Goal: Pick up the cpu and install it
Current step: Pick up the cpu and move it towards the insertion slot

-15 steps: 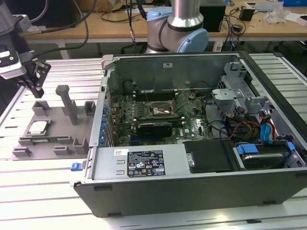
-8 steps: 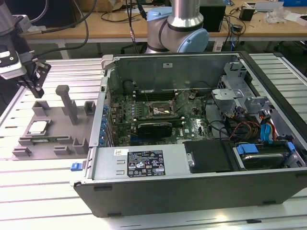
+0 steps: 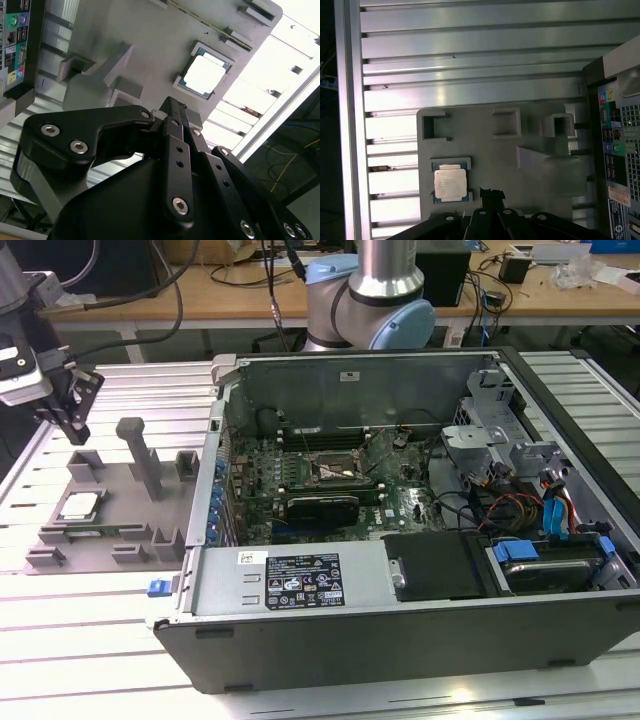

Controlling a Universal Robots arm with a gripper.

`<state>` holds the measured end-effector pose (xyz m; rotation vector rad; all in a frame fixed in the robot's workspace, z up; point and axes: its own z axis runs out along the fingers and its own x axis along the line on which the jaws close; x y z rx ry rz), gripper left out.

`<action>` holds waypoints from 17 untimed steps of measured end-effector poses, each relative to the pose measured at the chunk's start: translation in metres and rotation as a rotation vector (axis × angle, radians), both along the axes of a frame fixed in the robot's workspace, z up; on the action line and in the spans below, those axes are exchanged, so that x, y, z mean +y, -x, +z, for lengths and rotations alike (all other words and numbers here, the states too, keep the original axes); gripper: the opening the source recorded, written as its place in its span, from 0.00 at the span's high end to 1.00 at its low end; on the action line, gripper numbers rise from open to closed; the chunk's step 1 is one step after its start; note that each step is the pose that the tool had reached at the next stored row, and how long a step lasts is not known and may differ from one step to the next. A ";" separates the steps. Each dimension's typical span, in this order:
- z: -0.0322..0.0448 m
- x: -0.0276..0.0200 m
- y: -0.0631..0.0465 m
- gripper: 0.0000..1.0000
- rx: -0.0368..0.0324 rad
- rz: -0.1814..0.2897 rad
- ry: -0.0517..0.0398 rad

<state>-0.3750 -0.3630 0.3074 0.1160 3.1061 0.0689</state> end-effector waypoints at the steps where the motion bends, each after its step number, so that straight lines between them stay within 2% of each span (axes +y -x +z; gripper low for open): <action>1: -0.0013 0.0000 0.002 0.89 -0.0006 0.000 -0.0001; 8: -0.0124 -0.0005 0.015 0.89 -0.0012 0.000 0.0001; 17: -0.0286 -0.0071 0.028 0.89 -0.0013 0.000 0.0001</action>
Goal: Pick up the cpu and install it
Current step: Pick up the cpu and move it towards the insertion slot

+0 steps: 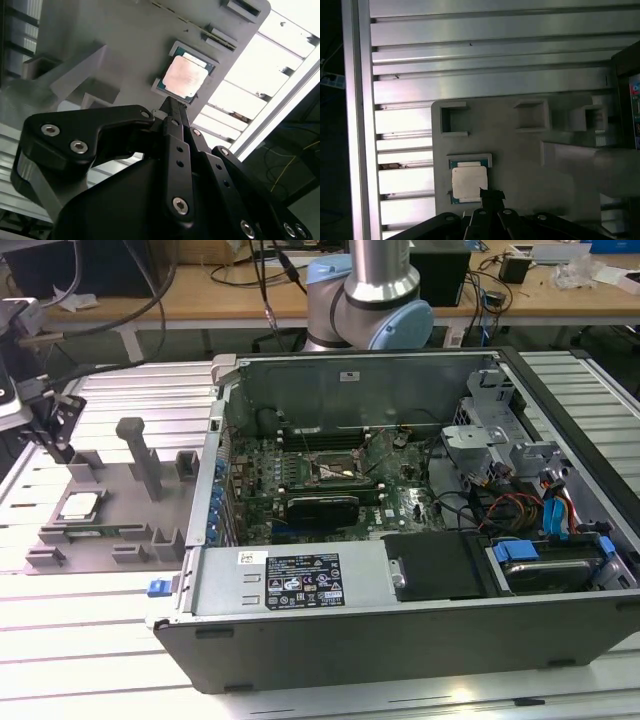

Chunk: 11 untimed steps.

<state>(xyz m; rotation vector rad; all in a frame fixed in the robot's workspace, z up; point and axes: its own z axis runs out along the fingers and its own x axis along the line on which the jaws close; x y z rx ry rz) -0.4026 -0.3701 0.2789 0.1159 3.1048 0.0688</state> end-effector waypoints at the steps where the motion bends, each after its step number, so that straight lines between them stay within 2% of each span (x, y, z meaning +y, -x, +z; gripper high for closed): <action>1: -0.0018 -0.0002 0.001 0.89 0.0000 0.000 -0.0001; 11: -0.0235 -0.0037 0.007 0.89 0.0000 0.000 -0.0001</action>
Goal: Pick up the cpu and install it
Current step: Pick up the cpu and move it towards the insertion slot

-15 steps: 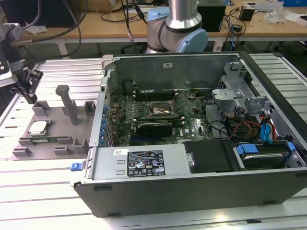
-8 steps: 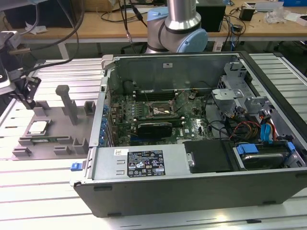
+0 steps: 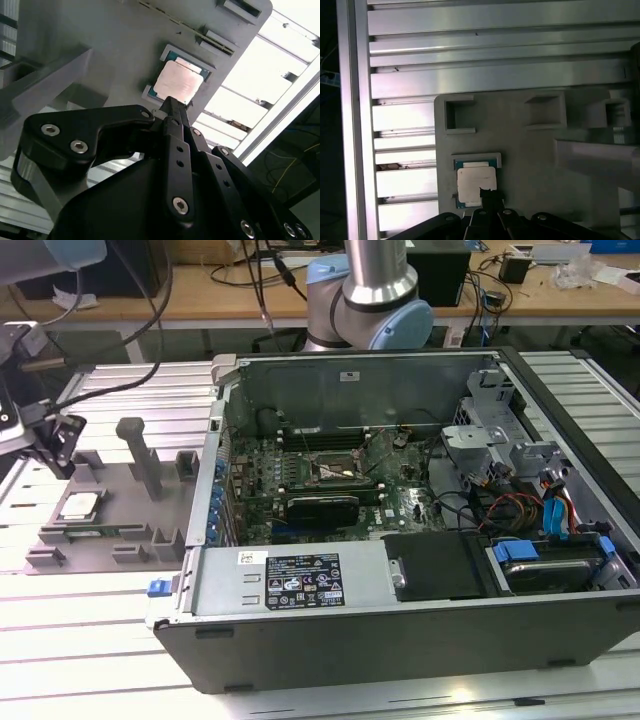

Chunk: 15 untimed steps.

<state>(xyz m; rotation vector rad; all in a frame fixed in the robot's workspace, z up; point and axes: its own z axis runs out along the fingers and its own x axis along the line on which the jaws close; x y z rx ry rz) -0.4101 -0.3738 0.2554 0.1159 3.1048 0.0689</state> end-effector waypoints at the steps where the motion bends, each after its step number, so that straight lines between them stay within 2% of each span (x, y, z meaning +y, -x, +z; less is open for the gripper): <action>1: -0.0036 -0.0011 0.001 0.89 0.0000 0.000 0.0000; 2: -0.0111 -0.0030 0.002 0.89 0.0000 0.000 -0.0001; 10: -0.0297 -0.0046 0.009 0.89 -0.0001 0.000 -0.0001; 12: -0.0385 -0.0048 0.012 0.89 0.0000 0.000 0.0000; 15: -0.0444 -0.0047 0.012 0.89 0.0000 0.000 0.0000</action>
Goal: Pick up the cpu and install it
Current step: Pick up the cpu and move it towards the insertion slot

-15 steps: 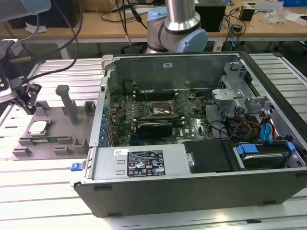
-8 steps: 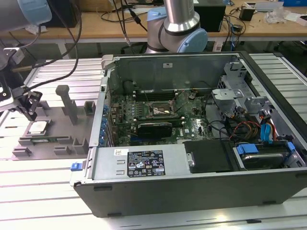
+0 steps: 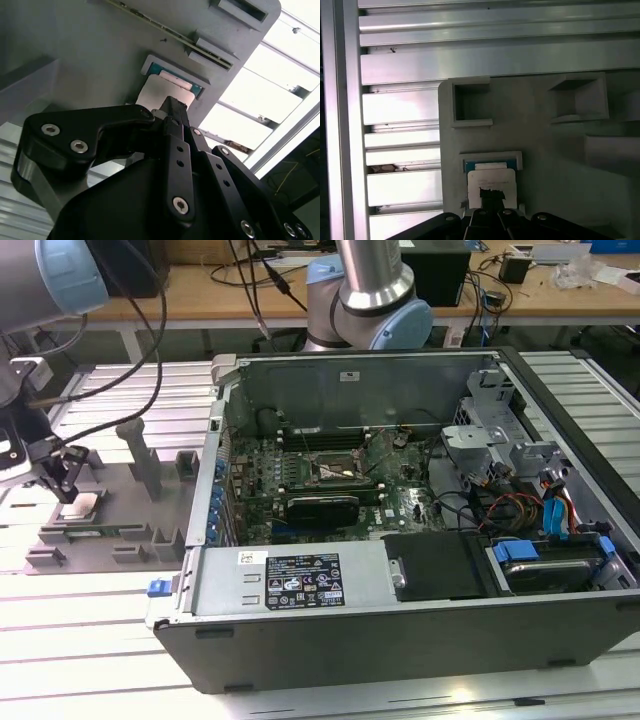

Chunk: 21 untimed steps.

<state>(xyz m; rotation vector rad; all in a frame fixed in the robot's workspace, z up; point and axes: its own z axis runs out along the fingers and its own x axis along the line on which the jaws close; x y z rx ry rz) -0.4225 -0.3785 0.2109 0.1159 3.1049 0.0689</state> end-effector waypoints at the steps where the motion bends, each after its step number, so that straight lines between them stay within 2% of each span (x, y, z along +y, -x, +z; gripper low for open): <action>1: -0.0015 0.0000 0.000 0.89 -0.0001 0.000 0.0000; 9: -0.0031 0.0000 0.000 0.89 0.0001 0.000 0.0000; 10: -0.0032 0.0000 0.000 0.83 0.0000 0.000 0.0000; 11: -0.0033 0.0000 0.000 0.83 0.0000 0.000 0.0000; 16: -0.0034 0.0000 0.000 0.52 0.0000 0.000 0.0000; 18: -0.0035 0.0000 0.000 0.52 0.0000 0.000 0.0000; 21: -0.0036 0.0000 0.000 0.34 0.0000 0.000 0.0000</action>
